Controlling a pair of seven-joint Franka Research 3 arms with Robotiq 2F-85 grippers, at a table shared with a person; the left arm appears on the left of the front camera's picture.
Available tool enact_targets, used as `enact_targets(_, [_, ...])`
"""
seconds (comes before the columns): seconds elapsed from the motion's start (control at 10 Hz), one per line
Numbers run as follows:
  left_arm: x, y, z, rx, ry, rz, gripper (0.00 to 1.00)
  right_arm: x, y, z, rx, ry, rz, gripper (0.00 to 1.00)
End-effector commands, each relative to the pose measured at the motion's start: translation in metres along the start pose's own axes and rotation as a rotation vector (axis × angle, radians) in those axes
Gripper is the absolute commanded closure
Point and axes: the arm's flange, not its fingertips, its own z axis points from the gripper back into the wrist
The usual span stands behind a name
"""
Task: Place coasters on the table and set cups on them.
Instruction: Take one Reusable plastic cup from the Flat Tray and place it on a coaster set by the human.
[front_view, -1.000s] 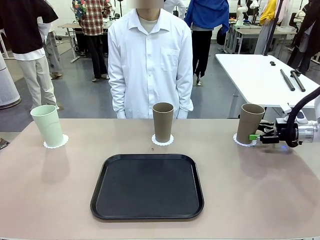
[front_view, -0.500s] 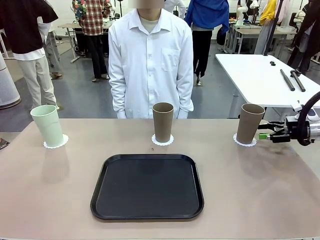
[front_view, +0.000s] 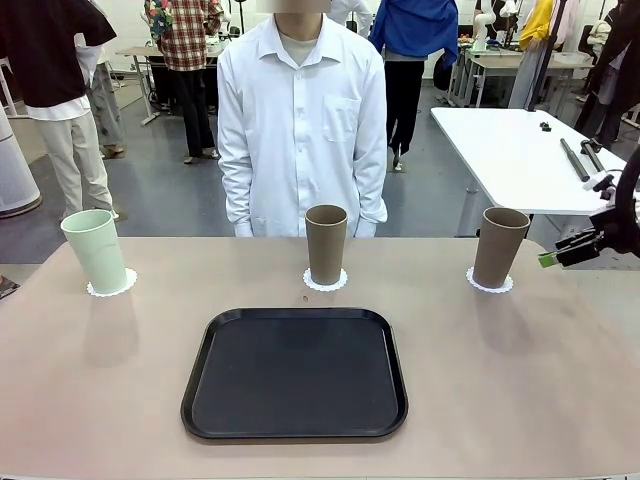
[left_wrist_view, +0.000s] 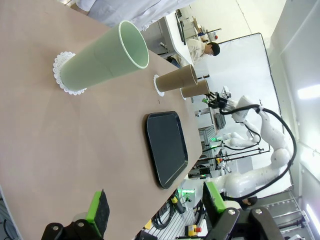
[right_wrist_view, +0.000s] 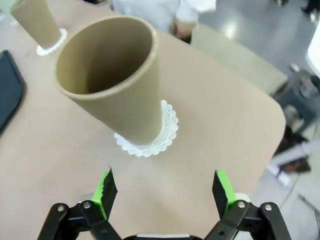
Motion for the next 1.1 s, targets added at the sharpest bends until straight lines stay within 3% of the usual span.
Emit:
enact_targets(0.0, [-0.002, -0.002, 0.003, -0.009, -0.002, -0.003, 0.0, 0.025, 0.049, 0.019, 0.037, 0.167, -0.087, 0.0])
enact_targets(0.6, [-0.002, -0.002, 0.003, -0.009, -0.002, -0.003, 0.0, 0.078, 0.16, 0.062, -0.266, 0.395, -0.022, 0.0])
enact_targets(0.9, [-0.002, -0.002, 0.003, -0.009, -0.002, -0.003, 0.0, 0.101, 0.177, 0.057, -0.288, 0.461, -0.067, 0.0])
enact_targets(1.0, [-0.002, -0.002, 0.003, -0.009, -0.002, -0.003, 0.0, 0.106, 0.177, 0.05, -0.244, 0.459, -0.083, 0.0])
